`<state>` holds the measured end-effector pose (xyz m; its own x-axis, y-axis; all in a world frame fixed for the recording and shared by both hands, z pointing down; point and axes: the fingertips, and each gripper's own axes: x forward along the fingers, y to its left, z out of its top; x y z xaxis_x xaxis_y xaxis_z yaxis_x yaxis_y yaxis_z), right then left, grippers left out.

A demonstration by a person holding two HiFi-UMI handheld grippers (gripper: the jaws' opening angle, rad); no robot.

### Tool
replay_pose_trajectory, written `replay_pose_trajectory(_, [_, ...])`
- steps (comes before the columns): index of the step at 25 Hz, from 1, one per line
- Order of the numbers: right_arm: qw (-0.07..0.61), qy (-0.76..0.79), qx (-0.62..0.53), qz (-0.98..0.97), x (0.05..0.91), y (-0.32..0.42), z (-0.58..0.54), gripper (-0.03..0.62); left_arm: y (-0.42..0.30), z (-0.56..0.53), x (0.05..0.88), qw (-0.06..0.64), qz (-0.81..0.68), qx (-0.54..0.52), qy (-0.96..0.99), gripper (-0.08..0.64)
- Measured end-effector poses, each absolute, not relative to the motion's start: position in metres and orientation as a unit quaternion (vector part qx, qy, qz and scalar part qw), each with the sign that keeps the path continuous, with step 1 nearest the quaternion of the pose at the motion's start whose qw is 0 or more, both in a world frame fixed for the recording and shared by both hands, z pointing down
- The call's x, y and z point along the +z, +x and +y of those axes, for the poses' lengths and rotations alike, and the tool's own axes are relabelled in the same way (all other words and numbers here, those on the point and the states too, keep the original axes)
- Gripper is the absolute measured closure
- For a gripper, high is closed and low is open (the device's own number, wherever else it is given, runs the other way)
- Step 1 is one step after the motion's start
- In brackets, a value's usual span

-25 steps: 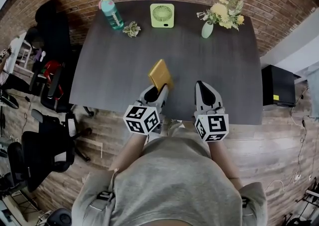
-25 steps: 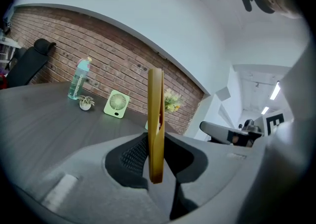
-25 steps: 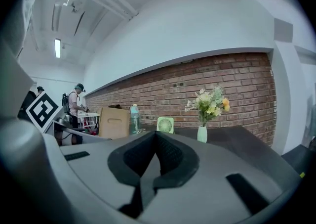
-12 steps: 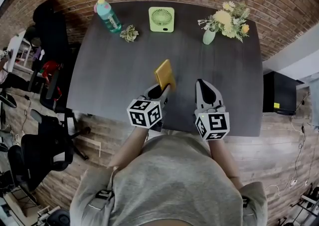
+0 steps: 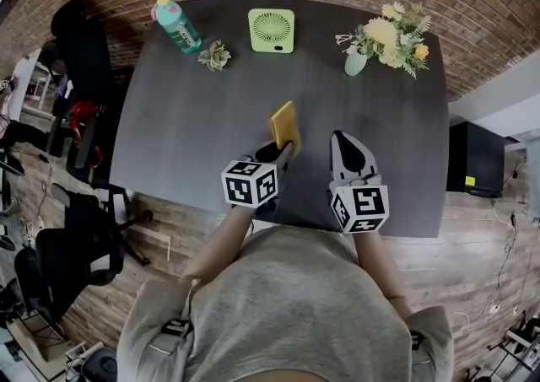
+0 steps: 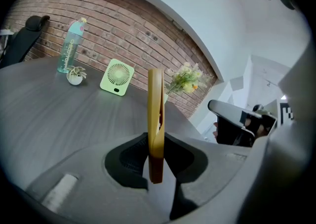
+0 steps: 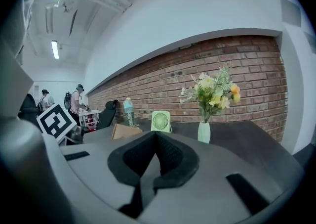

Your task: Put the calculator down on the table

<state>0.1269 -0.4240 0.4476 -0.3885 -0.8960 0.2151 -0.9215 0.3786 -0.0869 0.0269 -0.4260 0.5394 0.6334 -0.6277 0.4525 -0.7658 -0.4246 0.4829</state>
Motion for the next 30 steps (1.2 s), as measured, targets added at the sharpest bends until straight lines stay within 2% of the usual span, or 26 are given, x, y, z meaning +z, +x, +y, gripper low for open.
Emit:
replay_pose_trajectory(14, [0.079,0.542,0.113,-0.829,0.465,0.126,-0.428,0.589,0.04,-0.42,0.588,0.387,-0.385,0.168,0.821,0.472])
replay_pose_trajectory(30, [0.08,0.542,0.123,-0.827,0.473,0.133,-0.427,0.589,0.046,-0.429,0.604,0.412,-0.377,0.196,0.806,0.465])
